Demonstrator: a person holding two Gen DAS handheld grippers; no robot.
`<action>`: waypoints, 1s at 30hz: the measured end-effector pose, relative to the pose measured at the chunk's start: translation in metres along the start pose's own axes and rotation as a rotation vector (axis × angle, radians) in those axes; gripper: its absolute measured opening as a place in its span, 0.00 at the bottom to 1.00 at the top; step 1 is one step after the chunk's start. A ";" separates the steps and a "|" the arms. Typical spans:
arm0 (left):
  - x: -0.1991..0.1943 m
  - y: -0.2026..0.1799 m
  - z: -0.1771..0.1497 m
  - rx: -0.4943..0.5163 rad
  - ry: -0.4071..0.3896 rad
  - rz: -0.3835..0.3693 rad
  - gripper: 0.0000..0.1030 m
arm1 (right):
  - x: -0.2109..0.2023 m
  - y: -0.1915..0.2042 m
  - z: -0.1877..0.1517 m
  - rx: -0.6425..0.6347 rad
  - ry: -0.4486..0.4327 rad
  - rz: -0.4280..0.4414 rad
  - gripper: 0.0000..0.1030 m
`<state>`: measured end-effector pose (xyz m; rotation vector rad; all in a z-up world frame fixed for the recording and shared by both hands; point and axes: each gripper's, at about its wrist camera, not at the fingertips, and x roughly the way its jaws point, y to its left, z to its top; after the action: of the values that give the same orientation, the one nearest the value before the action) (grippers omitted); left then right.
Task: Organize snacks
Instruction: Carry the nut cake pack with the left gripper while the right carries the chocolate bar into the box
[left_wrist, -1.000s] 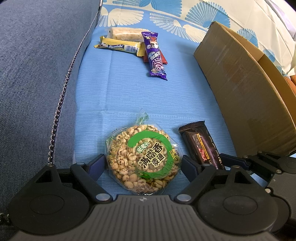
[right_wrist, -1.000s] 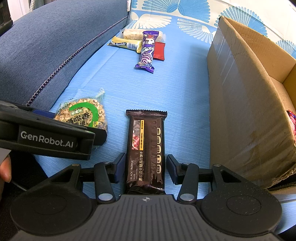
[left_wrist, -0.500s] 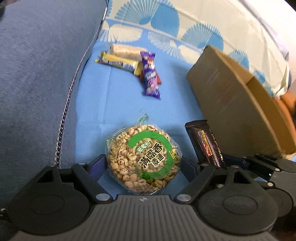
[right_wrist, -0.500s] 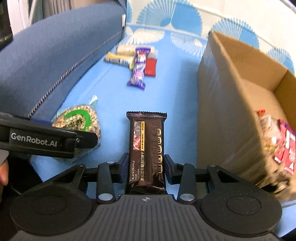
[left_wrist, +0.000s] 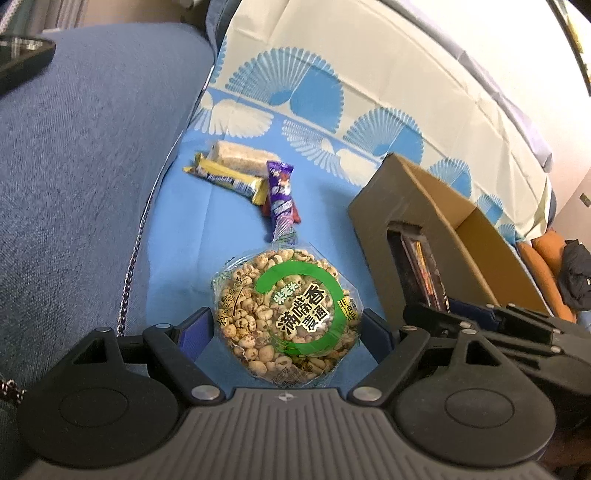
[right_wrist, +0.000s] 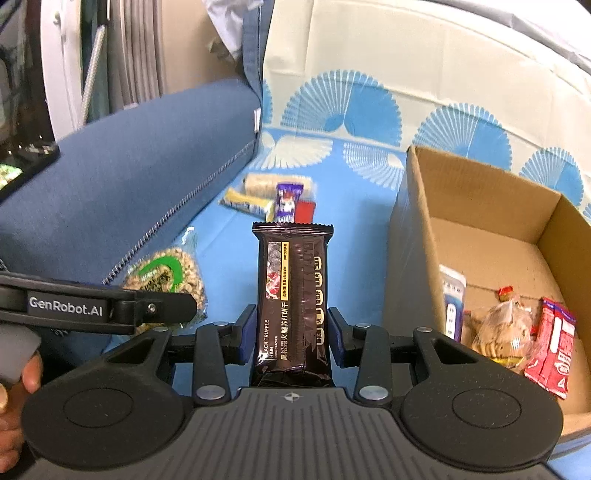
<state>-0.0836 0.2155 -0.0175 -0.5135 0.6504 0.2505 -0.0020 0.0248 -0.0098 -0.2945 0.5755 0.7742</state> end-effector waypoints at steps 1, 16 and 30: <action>-0.002 -0.001 0.000 0.000 -0.006 -0.003 0.85 | -0.004 -0.002 0.002 0.003 -0.016 0.007 0.40; -0.003 -0.022 0.009 -0.147 0.031 0.036 0.85 | -0.037 -0.048 0.030 0.148 -0.185 0.080 0.40; 0.021 -0.139 0.068 -0.094 -0.028 -0.107 0.85 | -0.070 -0.127 0.046 0.338 -0.310 -0.023 0.40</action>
<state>0.0197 0.1355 0.0674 -0.6320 0.5838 0.1872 0.0679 -0.0817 0.0737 0.1294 0.3992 0.6705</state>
